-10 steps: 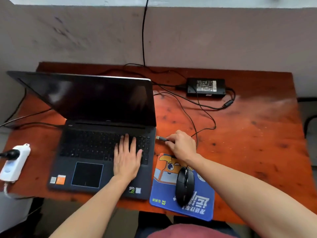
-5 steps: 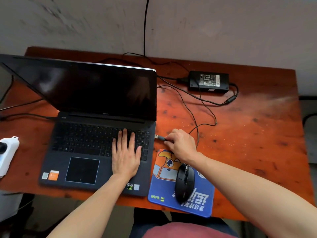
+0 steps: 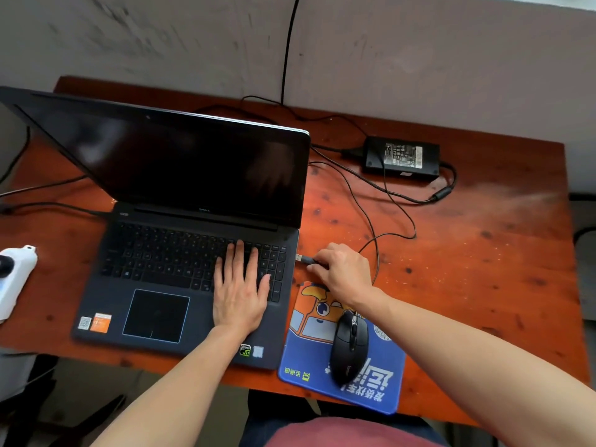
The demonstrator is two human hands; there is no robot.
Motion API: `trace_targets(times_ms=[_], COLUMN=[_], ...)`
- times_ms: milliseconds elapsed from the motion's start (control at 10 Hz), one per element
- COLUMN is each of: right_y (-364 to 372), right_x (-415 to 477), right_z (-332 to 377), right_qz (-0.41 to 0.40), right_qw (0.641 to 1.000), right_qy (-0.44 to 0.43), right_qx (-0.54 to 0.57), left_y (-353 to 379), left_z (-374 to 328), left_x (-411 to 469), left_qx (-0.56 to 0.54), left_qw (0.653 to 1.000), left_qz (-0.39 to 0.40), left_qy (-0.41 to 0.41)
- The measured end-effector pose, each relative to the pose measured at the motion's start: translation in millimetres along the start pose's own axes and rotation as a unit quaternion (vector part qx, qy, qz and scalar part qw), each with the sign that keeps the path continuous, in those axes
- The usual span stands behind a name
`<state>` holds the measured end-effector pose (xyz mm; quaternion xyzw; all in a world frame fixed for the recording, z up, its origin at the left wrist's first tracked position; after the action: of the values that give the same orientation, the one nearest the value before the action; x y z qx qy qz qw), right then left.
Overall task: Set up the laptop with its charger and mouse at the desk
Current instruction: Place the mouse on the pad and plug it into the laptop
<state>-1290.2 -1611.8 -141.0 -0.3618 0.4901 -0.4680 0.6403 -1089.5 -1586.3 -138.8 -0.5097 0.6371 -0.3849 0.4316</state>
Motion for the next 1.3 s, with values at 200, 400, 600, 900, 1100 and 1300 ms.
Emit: trace_targets(times_ms=[200,400,600,900,1100,1300], right_y=[-2,-4,-6,-10,-6,-38], right_x=[-5,-4,5,7,9,-27], right_z=[-2,10,11,20,24,4], right_qz=[-0.029,-0.035,-0.034,-0.04,0.009,-0.089], right_qw=[0.999,0.997,0.998,0.993,0.993,0.993], right_qy=[0.025,-0.068,-0.056,-0.107,-0.103,-0.064], right_qx=[0.034,-0.014,0.008,-0.019,-0.06,0.04], left_y=[0,1,1,2,2,1], left_z=[1,2,1,2,3,5], left_x=[0,0,0,1,1,-1], left_qx=[0.002,0.002,0.0,0.009,0.008,0.002], left_qw=[1.0,1.0,1.0,1.0,1.0,1.0], left_qz=[-0.007,-0.008,-0.013,-0.019,-0.012,0.001], left_qy=[0.0,0.002,0.003,0.006,0.001,-0.009])
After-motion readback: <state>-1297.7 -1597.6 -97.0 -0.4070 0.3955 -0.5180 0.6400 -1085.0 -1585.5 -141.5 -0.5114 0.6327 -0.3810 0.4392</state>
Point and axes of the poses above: each hand's wrist, its own x-axis towards the middle knuckle, its own y-axis out of the palm, z = x × y, the point moved 9 cm from there along x, towards the middle knuckle, and after that the axes turned 12 degrees about -x, right-handed, at the moved point
